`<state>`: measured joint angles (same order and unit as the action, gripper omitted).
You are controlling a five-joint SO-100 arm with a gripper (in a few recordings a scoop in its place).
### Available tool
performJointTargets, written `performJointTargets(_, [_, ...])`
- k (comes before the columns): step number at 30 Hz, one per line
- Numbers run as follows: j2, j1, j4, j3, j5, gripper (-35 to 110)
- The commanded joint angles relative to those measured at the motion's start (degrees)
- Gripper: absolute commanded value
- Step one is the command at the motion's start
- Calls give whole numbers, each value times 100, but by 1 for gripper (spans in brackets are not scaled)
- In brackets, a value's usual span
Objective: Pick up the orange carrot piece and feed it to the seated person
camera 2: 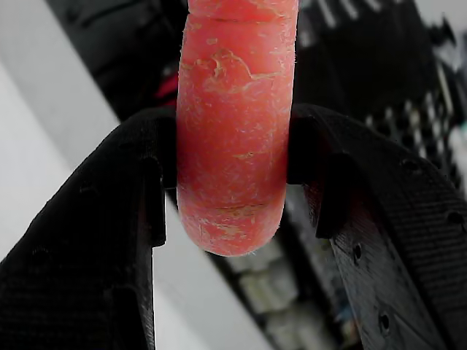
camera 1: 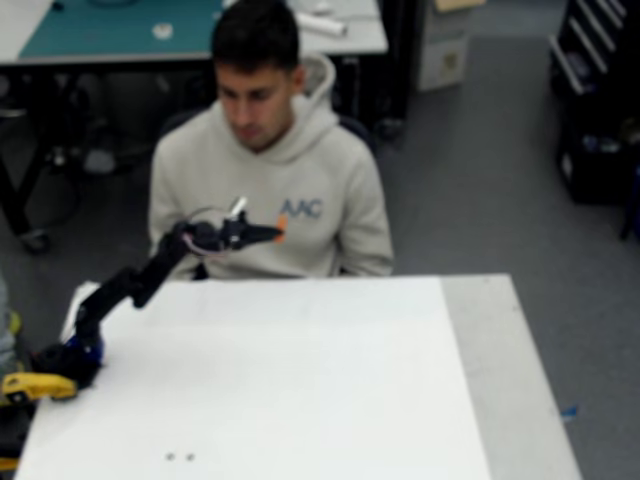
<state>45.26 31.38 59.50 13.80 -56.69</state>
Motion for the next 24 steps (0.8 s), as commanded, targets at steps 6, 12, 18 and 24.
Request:
performJointTargets(6, [264,-817,-26,571,-1151,-2])
performJointTargets(12, [255,-1494,-35,571,-1503,-2])
performJointTargets(18, [220,-1986,-308,571,-1758,-2])
performJointTargets(24, [-448,-2136,-1907,554,-1907,-2])
